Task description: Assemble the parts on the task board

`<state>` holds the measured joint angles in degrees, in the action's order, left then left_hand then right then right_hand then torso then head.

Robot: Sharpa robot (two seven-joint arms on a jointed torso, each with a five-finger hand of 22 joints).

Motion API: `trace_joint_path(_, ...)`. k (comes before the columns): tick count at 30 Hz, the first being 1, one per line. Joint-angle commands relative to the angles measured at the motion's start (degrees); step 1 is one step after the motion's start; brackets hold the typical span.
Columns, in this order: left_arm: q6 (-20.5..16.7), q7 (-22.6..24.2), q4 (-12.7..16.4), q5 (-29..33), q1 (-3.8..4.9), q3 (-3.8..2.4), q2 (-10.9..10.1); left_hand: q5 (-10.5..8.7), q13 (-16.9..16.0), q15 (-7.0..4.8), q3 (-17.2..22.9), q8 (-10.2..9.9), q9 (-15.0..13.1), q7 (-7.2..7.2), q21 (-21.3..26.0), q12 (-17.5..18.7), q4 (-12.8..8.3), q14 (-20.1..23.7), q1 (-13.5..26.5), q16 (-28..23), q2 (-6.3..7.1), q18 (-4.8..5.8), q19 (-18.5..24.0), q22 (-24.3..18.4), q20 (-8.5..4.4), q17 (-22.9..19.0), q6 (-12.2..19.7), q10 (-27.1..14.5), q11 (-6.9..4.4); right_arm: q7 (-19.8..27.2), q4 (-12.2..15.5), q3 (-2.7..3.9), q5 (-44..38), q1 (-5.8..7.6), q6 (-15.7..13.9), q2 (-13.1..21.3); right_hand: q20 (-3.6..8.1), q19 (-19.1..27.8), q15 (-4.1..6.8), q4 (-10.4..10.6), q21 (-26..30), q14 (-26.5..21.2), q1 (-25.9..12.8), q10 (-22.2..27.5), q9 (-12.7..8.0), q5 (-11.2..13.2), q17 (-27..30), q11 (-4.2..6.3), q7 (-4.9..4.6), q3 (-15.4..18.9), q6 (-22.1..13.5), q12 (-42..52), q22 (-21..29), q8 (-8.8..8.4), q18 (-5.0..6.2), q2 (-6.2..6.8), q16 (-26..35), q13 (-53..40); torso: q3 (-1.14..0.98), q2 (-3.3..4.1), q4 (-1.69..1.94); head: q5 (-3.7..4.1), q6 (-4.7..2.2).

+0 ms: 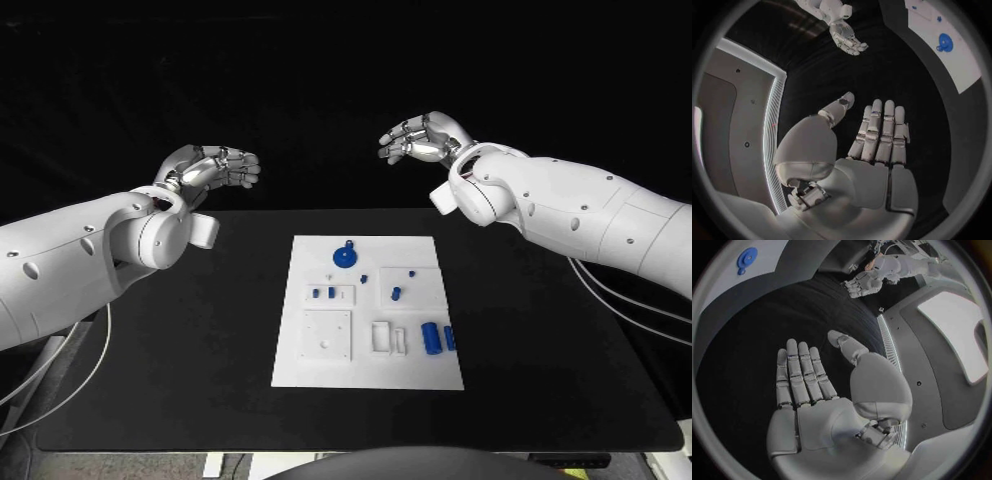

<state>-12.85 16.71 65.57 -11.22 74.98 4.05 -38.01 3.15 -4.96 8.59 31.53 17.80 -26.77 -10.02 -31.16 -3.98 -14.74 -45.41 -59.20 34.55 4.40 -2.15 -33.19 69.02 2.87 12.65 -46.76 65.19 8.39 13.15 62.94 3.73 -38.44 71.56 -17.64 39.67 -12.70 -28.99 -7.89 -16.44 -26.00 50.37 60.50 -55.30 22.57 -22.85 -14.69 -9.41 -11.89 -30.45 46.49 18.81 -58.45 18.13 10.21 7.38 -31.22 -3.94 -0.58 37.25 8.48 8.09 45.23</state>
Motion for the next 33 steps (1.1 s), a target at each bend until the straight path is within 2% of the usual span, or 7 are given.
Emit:
trace_joint_path(1,-0.31,1.12,0.73,-0.51,0.11,-0.19,-0.17,0.30,0.06,0.30,-0.21,0.39,-0.10,-0.24,0.25,-0.31,-0.04,-0.29,-0.41,-0.34,-0.18,-0.65,0.04,0.07,0.21,0.09,0.05,0.16,-0.10,1.10,0.70,0.05,-0.60,-0.02,-0.86,0.43,-0.27,-0.01,-0.40,-0.01,0.33,0.07,0.33,-0.53,-0.10,0.06,0.03,0.00,0.29,0.17,-0.07,-0.32,0.06,0.39,0.99,-0.09,0.26,0.08,0.20,1.83,0.15,0.12,-0.05)
trace_joint_path(6,-0.29,1.08,1.03,-0.51,0.12,-0.29,-0.14,0.29,0.07,0.31,-0.24,0.43,-0.10,-0.23,0.27,-0.33,-0.03,-0.33,-0.41,-0.41,-0.16,-0.66,0.01,0.09,0.22,0.12,0.02,0.21,-0.10,1.23,1.35,0.14,-0.25,0.00,-1.12,0.88,-0.28,-0.01,-0.41,0.00,0.38,0.09,0.35,-0.54,-0.10,0.03,0.02,-0.01,0.29,0.16,-0.04,-0.36,0.06,0.40,0.99,-0.08,0.33,0.07,0.37,2.79,0.24,0.27,-0.38)
trace_joint_path(12,-0.44,1.01,1.36,-0.50,0.25,-0.30,-0.25,0.29,0.08,0.32,-0.24,0.44,-0.10,-0.22,0.28,-0.34,-0.03,-0.36,-0.43,-0.47,-0.16,-0.68,-0.01,0.10,0.22,0.14,0.02,0.24,-0.09,1.27,1.71,0.19,-0.08,0.07,-1.37,1.12,-0.29,-0.01,-0.41,0.01,0.41,0.12,0.37,-0.57,-0.10,0.00,0.01,-0.01,0.30,0.14,-0.01,-0.39,0.06,0.42,0.98,-0.08,0.37,0.07,0.33,2.89,0.30,0.34,-0.65)
trace_joint_path(19,-0.90,0.77,1.41,-0.50,0.58,-0.30,0.02,0.30,0.10,0.33,-0.25,0.47,-0.10,-0.21,0.31,-0.34,-0.11,-0.43,-0.55,-0.60,-0.10,-0.71,-0.05,0.13,0.23,0.19,0.02,0.28,-0.08,0.99,2.06,0.20,0.30,0.14,-1.29,0.96,-0.29,-0.04,-0.40,0.01,0.45,0.18,0.41,-0.62,-0.10,-0.01,-0.01,0.00,0.32,0.12,0.04,-0.42,0.06,0.45,0.99,-0.09,0.44,0.06,0.44,3.17,0.06,0.24,-2.06)
trace_joint_path(28,-0.27,0.27,-2.19,-0.50,0.52,-0.24,2.85,0.29,0.19,0.34,-0.23,0.60,-0.07,-0.20,0.39,-0.41,-0.57,-1.20,-1.21,-0.90,-0.04,-0.93,-0.43,0.31,0.26,0.58,0.02,0.55,-0.12,-0.77,0.67,0.19,-1.83,0.09,1.22,-0.36,-0.25,-0.79,-0.15,-0.01,0.34,1.17,0.51,-0.98,-0.14,0.28,-0.38,0.08,0.37,0.19,0.18,-0.57,-0.11,0.53,1.22,-0.20,0.37,0.02,0.26,1.63,-0.20,0.27,-2.49)
trace_joint_path(31,0.28,0.16,-3.22,-0.50,0.50,-0.21,3.49,0.30,0.22,0.14,-0.28,0.70,-0.06,-0.18,0.32,-0.48,-0.72,-1.88,-1.43,-0.90,-0.10,-1.06,-0.88,0.44,0.14,0.91,-0.03,0.76,-0.19,-2.70,0.01,0.18,-8.46,0.09,3.84,-0.68,-0.12,-2.72,0.82,-0.11,-0.11,3.27,0.76,-1.52,-0.18,0.86,-1.33,0.26,0.46,0.30,0.38,-0.64,-0.27,0.64,1.88,-0.12,-0.36,-0.04,0.13,0.81,-0.28,0.13,-2.55)
trace_joint_path(33,0.40,0.14,-3.74,-0.50,0.47,-0.19,3.77,0.30,0.21,0.08,-0.28,0.75,-0.06,-0.17,0.32,-0.53,-0.78,-2.05,-1.51,-0.93,-0.13,-1.08,-1.00,0.48,0.09,1.01,-0.06,0.88,-0.25,-3.55,-0.53,0.18,-14.30,0.09,4.88,-1.14,0.08,-5.78,2.26,-0.22,-1.03,5.98,1.39,-2.23,-0.15,2.23,-2.92,0.55,0.59,0.62,0.64,-0.48,-0.42,0.81,2.93,-0.01,-1.73,-0.21,0.00,0.03,-0.30,0.05,-2.29)
